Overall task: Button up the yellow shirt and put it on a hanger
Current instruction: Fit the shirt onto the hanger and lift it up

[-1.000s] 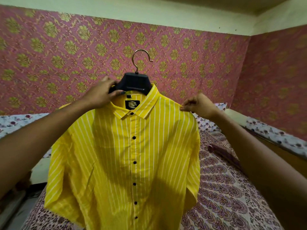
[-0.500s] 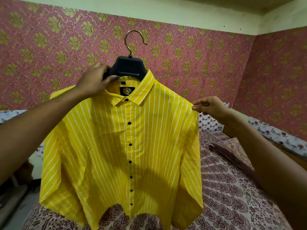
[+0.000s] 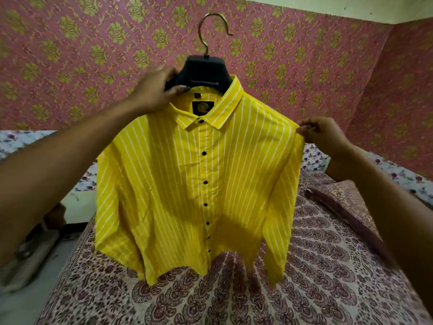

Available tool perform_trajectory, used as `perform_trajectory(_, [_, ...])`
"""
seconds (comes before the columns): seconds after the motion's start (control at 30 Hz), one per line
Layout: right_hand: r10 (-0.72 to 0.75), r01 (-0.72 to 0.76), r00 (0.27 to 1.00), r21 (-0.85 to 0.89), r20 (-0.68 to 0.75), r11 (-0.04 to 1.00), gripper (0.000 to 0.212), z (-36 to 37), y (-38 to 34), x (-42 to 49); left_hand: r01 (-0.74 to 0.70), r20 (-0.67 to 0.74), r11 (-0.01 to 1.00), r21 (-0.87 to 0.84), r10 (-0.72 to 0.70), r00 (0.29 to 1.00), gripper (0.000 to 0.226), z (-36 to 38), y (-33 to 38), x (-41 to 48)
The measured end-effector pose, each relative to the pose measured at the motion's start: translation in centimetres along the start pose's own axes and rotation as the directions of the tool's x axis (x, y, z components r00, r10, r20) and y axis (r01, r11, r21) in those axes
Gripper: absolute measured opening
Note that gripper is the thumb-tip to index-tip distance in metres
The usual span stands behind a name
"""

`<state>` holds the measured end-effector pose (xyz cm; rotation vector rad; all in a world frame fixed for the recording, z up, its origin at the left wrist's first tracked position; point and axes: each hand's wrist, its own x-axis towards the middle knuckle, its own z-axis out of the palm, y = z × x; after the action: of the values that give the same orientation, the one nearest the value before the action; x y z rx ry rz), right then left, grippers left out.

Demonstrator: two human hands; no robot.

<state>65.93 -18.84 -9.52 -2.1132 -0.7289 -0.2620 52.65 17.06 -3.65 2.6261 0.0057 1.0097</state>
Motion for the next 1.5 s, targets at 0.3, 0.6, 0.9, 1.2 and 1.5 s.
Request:
perform_trajectory(0.3, [-0.046,0.074,0.966,-0.104,0.253,0.992,0.046,1.3,-2.6,-1.3,-0.135,-0.006,0.990,-0.027,0.135,0.991,0.036,-1.1,1.0,0.4])
perform_trajectory(0.6, [-0.086,0.117,0.975,-0.144,0.206,0.983,0.074,3.0,-5.6,-0.6,-0.199,0.011,0.979,-0.044,0.199,0.980,0.040,-0.6,2.4,0.6])
perform_trajectory(0.9, [-0.278,0.279,0.959,-0.031,0.053,0.960,0.027,4.9,-10.9,1.2,-0.163,0.098,0.952,-0.259,0.194,0.976,0.069,-0.9,2.7,0.3])
perform_trajectory(1.2, [-0.252,0.275,0.943,-0.082,0.217,0.958,0.016,4.6,-10.2,1.3,-0.234,0.300,0.972,-0.037,0.234,0.925,0.026,0.4,0.4,-1.5])
perform_trajectory(1.5, [-0.199,0.203,0.956,0.003,0.214,0.979,0.037,3.1,-9.9,1.2,-0.184,0.293,0.941,-0.285,0.268,0.918,0.035,2.0,1.1,-0.3])
